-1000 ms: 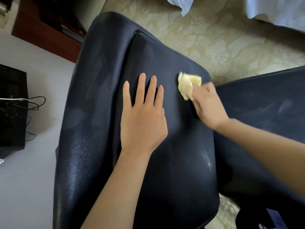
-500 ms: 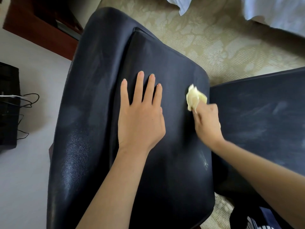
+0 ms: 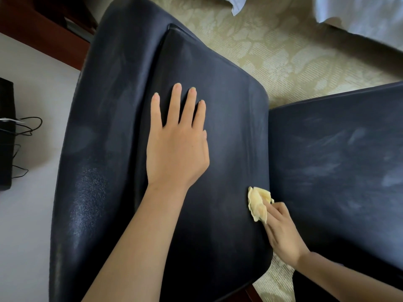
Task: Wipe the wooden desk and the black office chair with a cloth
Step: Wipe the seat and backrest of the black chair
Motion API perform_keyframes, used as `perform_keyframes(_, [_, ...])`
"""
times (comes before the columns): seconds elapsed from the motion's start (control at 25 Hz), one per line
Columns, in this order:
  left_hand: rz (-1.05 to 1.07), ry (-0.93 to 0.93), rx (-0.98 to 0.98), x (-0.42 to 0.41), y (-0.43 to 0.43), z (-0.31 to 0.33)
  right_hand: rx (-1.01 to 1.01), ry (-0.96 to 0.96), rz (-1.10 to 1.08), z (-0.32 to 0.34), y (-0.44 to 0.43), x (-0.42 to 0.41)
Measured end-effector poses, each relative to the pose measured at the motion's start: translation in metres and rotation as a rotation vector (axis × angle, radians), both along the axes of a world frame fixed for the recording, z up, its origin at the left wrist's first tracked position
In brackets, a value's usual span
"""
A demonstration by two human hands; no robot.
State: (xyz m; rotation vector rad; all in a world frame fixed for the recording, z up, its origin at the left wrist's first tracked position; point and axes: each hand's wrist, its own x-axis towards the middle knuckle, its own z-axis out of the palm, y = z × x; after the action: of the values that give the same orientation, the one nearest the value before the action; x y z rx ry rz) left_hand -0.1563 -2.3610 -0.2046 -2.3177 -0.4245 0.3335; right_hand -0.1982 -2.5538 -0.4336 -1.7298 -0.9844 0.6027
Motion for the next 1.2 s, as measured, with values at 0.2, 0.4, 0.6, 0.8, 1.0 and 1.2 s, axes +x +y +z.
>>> perform_keyframes(0.2, [-0.006,-0.012,-0.005,-0.001,0.000,-0.001,-0.213,0.107,-0.247,0.007,0.072,0.056])
perform_keyframes(0.4, [-0.008,-0.018,-0.006,-0.001,0.002,-0.002,-0.250,0.211,-0.385,0.030,0.139,0.151])
perform_keyframes(0.6, [-0.013,-0.024,-0.015,0.001,0.004,-0.002,-0.172,0.460,-0.489,0.057,0.169,0.185])
perform_keyframes(0.8, [-0.006,-0.004,0.001,0.000,0.007,-0.002,-0.103,0.228,-0.419,0.050,0.121,0.105])
perform_keyframes(1.0, [-0.008,0.002,0.007,0.001,0.003,-0.001,-0.040,0.359,-0.321,0.022,0.068,0.046])
perform_keyframes(1.2, [-0.007,-0.001,0.015,0.002,0.003,-0.001,-0.047,0.721,-0.513,0.017,0.084,0.058])
